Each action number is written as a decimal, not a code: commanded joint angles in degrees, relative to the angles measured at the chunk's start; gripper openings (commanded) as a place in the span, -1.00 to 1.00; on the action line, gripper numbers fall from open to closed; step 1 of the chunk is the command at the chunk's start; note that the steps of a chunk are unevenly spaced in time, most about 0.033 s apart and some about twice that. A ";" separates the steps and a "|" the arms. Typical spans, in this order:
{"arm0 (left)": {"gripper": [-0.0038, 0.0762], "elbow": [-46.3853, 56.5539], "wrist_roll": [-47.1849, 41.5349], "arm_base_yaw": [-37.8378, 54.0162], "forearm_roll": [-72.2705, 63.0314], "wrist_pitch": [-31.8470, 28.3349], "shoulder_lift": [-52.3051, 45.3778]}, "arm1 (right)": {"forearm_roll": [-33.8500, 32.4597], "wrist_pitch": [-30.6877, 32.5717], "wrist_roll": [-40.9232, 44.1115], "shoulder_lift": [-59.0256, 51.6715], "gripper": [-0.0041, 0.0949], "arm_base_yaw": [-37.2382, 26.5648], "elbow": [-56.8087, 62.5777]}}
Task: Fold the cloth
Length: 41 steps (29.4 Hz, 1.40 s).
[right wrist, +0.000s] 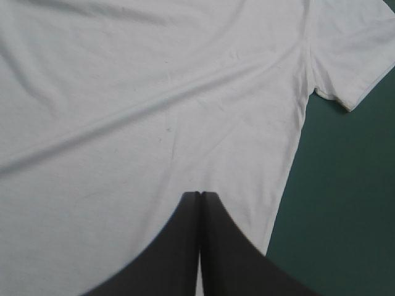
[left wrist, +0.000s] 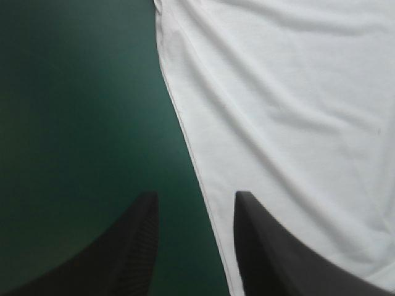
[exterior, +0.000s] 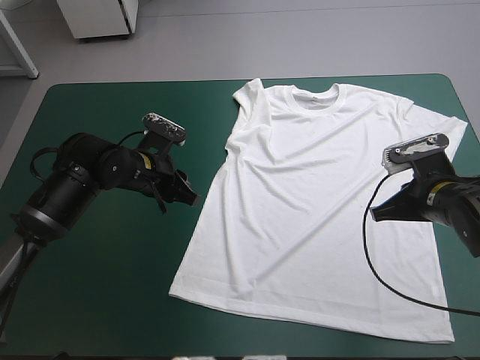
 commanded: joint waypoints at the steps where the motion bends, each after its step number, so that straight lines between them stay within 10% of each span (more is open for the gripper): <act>1: -0.17 -1.97 -0.05 -0.32 -0.71 -2.00 -1.70 | -0.90 -2.50 0.00 -0.68 -0.93 -0.01 -1.97; 15: -0.17 -1.97 -0.05 -0.32 -1.35 -2.81 -1.70 | -0.90 0.20 0.74 -0.64 -0.91 -0.01 -1.97; 20: -0.17 -2.92 -0.05 -0.32 -0.83 -6.50 -0.63 | -0.30 4.05 0.63 0.57 -0.52 -0.01 -2.17; 25: -0.14 -9.73 -0.05 -0.32 1.95 -3.21 7.16 | 0.60 3.53 1.50 2.65 -0.09 -0.01 -4.03; 41: 0.16 -31.94 0.03 3.41 -1.17 -0.81 35.43 | -3.16 3.67 1.05 12.38 -0.09 -0.01 -14.57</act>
